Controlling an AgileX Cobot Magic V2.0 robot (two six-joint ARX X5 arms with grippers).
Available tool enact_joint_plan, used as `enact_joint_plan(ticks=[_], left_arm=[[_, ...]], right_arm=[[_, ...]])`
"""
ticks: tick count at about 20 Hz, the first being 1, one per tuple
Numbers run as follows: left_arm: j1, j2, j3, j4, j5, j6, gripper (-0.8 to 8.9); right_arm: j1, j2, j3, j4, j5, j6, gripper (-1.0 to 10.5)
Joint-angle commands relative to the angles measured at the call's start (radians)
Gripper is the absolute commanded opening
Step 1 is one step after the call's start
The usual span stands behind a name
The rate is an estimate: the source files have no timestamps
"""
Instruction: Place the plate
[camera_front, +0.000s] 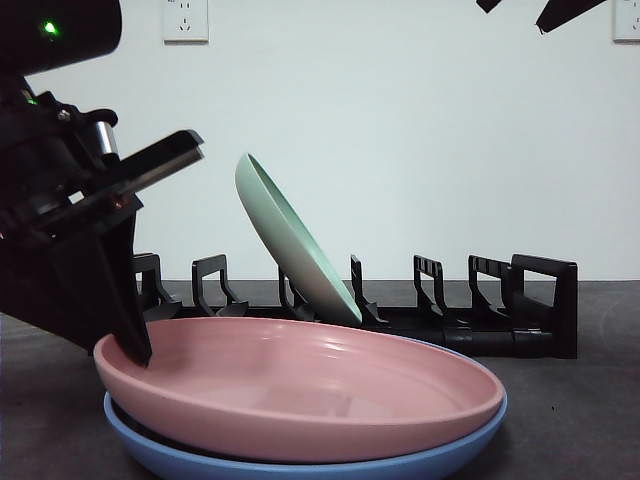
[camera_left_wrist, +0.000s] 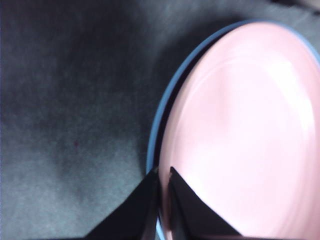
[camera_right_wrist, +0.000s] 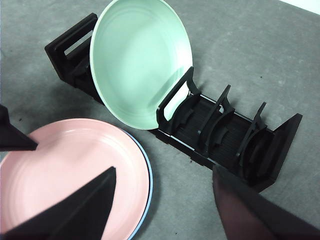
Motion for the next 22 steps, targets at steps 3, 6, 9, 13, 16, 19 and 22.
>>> enact_joint_plan(ticks=[3, 6, 9, 13, 16, 19, 22], left_arm=[[-0.016, 0.01, 0.006, 0.008, 0.005, -0.002, 1.88], [-0.016, 0.0, 0.009, -0.012, 0.005, -0.001, 2.3], [-0.001, -0.035, 0.041, -0.084, -0.031, 0.029, 2.9], [0.021, -0.076, 0.127, -0.212, -0.046, 0.11, 3.09], [0.037, -0.114, 0.209, -0.361, -0.153, 0.203, 3.79], [0.071, -0.189, 0.263, -0.467, -0.231, 0.343, 3.78], [0.121, -0.309, 0.271, -0.528, -0.231, 0.437, 3.78]], right_arm=[[0.01, 0.003, 0.004, 0.004, 0.004, 0.013, 3.1], [0.01, 0.003, 0.004, 0.004, 0.004, 0.013, 3.1], [0.01, 0.003, 0.004, -0.004, 0.004, 0.013, 3.1], [0.01, 0.003, 0.004, -0.005, 0.004, 0.014, 3.1], [0.01, 0.004, 0.004, -0.005, -0.004, 0.014, 3.1], [0.01, 0.022, 0.007, 0.01, -0.047, 0.035, 3.1], [0.004, 0.098, 0.06, 0.016, -0.095, 0.04, 3.1]])
